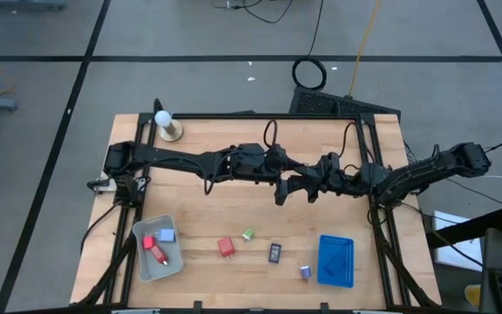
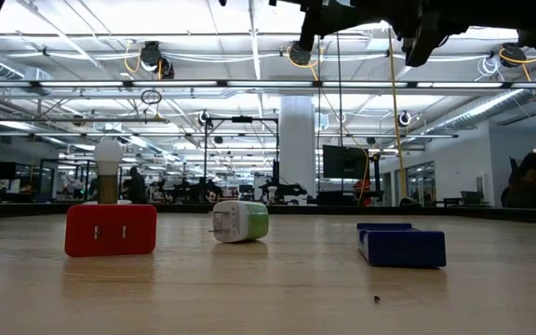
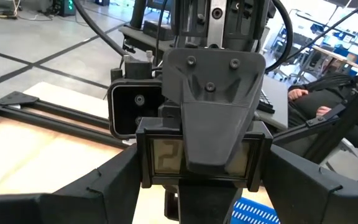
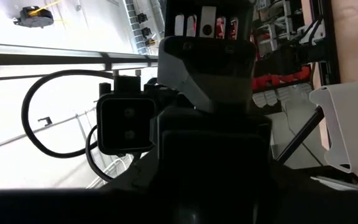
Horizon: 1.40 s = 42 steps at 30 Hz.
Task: Pick & Place Office items
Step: Put the black mini digital clock into the blue bin
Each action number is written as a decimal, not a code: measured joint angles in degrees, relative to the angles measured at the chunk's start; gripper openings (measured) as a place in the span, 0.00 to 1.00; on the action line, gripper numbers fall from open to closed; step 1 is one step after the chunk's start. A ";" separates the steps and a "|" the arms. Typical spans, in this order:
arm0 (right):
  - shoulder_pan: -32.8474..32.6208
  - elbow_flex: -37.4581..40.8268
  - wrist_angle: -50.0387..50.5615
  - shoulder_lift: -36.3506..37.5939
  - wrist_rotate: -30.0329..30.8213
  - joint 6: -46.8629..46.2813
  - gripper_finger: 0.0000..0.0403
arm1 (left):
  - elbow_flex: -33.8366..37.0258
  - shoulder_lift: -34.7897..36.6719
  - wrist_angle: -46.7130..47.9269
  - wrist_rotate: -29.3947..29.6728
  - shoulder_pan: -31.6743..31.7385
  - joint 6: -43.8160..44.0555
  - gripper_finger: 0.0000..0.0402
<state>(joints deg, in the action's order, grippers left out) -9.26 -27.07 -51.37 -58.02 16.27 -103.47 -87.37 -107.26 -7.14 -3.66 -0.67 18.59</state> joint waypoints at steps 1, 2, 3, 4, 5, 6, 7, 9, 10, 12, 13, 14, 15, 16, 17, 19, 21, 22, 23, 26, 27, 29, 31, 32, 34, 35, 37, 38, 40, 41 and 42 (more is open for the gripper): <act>0.00 0.00 -0.02 0.00 -0.02 0.04 0.35 | 0.00 0.00 -0.02 0.00 0.00 0.06 0.70; 0.00 -0.01 -0.07 0.00 -0.05 0.20 0.36 | 0.00 0.00 -0.09 -0.05 0.00 0.17 0.71; 0.00 -0.01 -0.20 0.00 -0.09 0.53 0.38 | 0.00 0.00 -0.12 -0.21 0.00 0.20 0.73; 0.00 -0.01 -0.33 0.00 -0.12 0.78 0.39 | 0.00 0.00 -0.20 -0.28 0.00 0.20 0.76; 0.01 -0.01 -0.64 0.00 -0.12 1.00 0.39 | 0.00 0.00 -0.20 -0.40 0.00 0.27 0.80; 0.02 -0.04 -1.71 0.04 -0.01 1.16 0.39 | 0.02 0.00 0.23 -0.66 -0.02 0.51 0.83; 0.02 -0.18 -2.72 0.25 0.05 1.35 0.38 | 0.29 -0.03 1.80 -1.09 -0.04 0.87 0.87; 0.09 -0.28 -4.65 0.33 0.12 2.38 0.34 | 0.46 -0.70 1.73 -1.81 -0.21 1.94 0.92; 0.07 -0.26 -5.04 0.22 0.11 3.02 0.32 | 0.47 -0.70 2.34 -2.30 -0.22 2.65 0.94; 0.07 -0.24 -5.18 0.22 0.13 3.95 0.25 | 0.29 -0.22 1.58 -2.58 -0.16 3.13 0.97; 0.08 -0.21 -5.49 0.42 0.14 4.31 0.22 | 0.15 0.05 1.65 -2.54 -0.24 3.22 0.97; 0.09 -0.22 -6.11 0.53 0.19 4.67 0.19 | 0.15 0.37 1.93 -2.48 -0.24 3.37 0.98; 0.09 -0.22 -6.51 0.55 0.18 5.04 0.16 | 0.15 0.39 2.14 -2.36 -0.24 3.39 0.98; 0.07 -0.20 -6.50 0.51 0.17 5.29 0.12 | 0.15 0.37 2.01 -2.26 -0.37 3.29 0.97; 0.07 -0.20 -6.37 0.44 0.17 5.36 0.09 | 0.19 0.33 2.07 -1.87 -0.53 3.12 0.97; 0.07 -0.17 -6.33 0.42 0.15 5.70 0.06 | 0.23 0.96 2.37 -1.23 -0.65 2.58 0.95; 0.07 -0.17 -6.80 0.44 0.13 6.33 0.06 | 0.21 1.76 1.92 -0.87 -0.63 1.94 0.94; 0.07 -0.17 -6.89 0.42 0.08 6.44 0.06 | 0.17 2.53 2.21 -0.67 -0.58 1.84 0.93; 0.07 -0.14 -7.09 0.40 0.04 6.47 0.06 | 0.17 3.09 3.01 -0.46 -0.58 1.56 0.92; 0.06 -0.12 -7.47 0.39 -0.02 6.70 0.09 | 0.17 4.59 4.27 0.92 -0.57 0.48 0.90; 0.04 -0.11 -7.64 0.39 -0.07 6.82 0.10 | 0.18 5.28 5.01 1.26 -0.57 0.02 0.89; 0.02 -0.11 -7.81 0.39 -0.04 7.13 0.11 | 0.18 6.64 6.10 2.28 -0.59 -0.59 0.88; 0.02 -0.11 -7.81 0.39 -0.04 7.15 0.08 | 0.16 8.38 8.24 2.88 -0.57 -1.12 0.88; 0.02 -0.11 -7.82 0.39 -0.07 7.26 0.07 | 0.15 8.84 8.67 3.42 -0.57 -1.53 0.88; 0.02 -0.11 -7.83 0.39 -0.07 7.35 0.06 | 0.12 10.10 10.90 4.32 -0.57 -1.94 0.88; 0.02 -0.09 -7.94 0.39 -0.08 7.35 0.06 | 0.17 10.66 12.03 4.64 -0.57 -1.94 0.88; 0.02 -0.08 -8.36 0.37 -0.28 7.35 0.06 | 0.17 11.84 12.81 5.30 -0.57 -1.97 0.89; 0.02 -0.07 -8.76 0.37 -0.45 7.33 0.06 | 0.17 12.71 13.72 5.33 -0.57 -1.96 0.89; 0.02 -0.07 -9.35 0.46 -1.57 7.31 0.07 | 0.14 13.90 14.27 5.37 -0.57 -1.79 0.89; -0.10 -0.05 -9.86 0.50 -1.87 7.29 0.08 | 0.11 14.62 15.12 5.38 -0.57 -1.71 0.89; -0.29 -0.04 -10.81 0.53 -2.76 7.31 0.09 | 0.14 15.24 16.35 5.40 -0.59 -1.50 0.88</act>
<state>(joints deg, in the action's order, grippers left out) -9.55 -27.11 -62.17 -57.49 13.51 -96.15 -87.23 -92.02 9.21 1.74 -1.26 17.09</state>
